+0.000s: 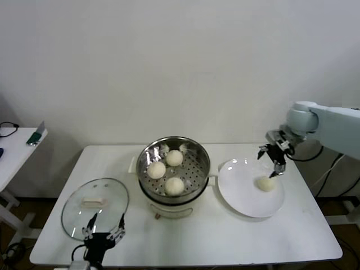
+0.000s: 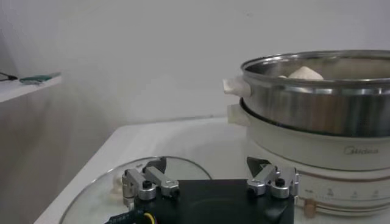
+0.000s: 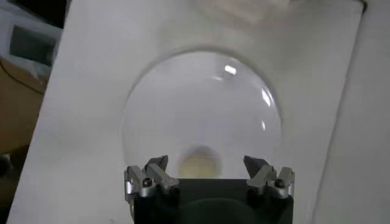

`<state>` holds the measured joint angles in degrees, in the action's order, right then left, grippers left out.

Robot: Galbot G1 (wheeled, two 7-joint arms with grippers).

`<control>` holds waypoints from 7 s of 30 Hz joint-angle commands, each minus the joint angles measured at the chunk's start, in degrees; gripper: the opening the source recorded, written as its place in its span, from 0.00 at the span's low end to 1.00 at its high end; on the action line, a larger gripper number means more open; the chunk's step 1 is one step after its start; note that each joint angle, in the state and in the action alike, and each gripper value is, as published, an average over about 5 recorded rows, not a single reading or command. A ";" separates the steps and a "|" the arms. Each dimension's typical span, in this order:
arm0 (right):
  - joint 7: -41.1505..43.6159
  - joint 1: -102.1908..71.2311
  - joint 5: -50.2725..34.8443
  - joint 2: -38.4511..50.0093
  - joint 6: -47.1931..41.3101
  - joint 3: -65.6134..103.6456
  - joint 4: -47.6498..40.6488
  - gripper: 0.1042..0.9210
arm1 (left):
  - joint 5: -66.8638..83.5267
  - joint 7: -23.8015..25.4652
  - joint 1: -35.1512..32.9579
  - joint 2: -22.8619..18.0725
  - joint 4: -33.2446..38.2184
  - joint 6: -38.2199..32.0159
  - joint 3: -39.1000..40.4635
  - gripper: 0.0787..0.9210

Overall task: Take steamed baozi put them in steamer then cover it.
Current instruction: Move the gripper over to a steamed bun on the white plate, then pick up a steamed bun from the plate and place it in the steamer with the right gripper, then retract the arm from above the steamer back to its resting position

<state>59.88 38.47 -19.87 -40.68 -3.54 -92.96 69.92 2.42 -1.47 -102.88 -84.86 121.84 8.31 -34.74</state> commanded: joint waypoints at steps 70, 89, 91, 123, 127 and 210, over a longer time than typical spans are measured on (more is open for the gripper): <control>-13.85 15.59 -30.25 -18.26 -22.16 -0.51 20.72 0.71 | 0.11 -0.42 -0.38 -0.09 0.30 0.22 0.30 0.88; -17.47 0.66 -17.93 -23.52 -23.12 1.91 10.53 0.71 | 0.26 -0.41 -0.45 -0.03 0.12 0.05 0.40 0.88; -17.61 -0.40 -17.43 -23.91 -23.16 2.38 9.53 0.71 | 0.26 -0.41 -0.36 -0.04 0.07 0.05 0.49 0.88; -21.42 3.28 -37.19 -13.91 -21.67 15.78 9.96 0.88 | 1.21 -0.41 0.04 0.65 0.78 0.28 -0.02 0.88; -42.75 -11.18 -37.72 -8.28 -22.24 33.19 11.13 0.88 | 1.31 -0.37 -0.35 0.88 1.21 1.29 0.09 0.88; -54.34 -129.94 -0.42 -33.71 29.73 128.87 25.45 0.88 | -76.54 -24.61 21.49 11.39 -38.80 -10.13 -4.66 0.88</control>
<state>5.67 -90.88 -20.54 -73.74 25.52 35.49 95.17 -71.82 -26.61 -85.57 -73.65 86.01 -2.15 -39.54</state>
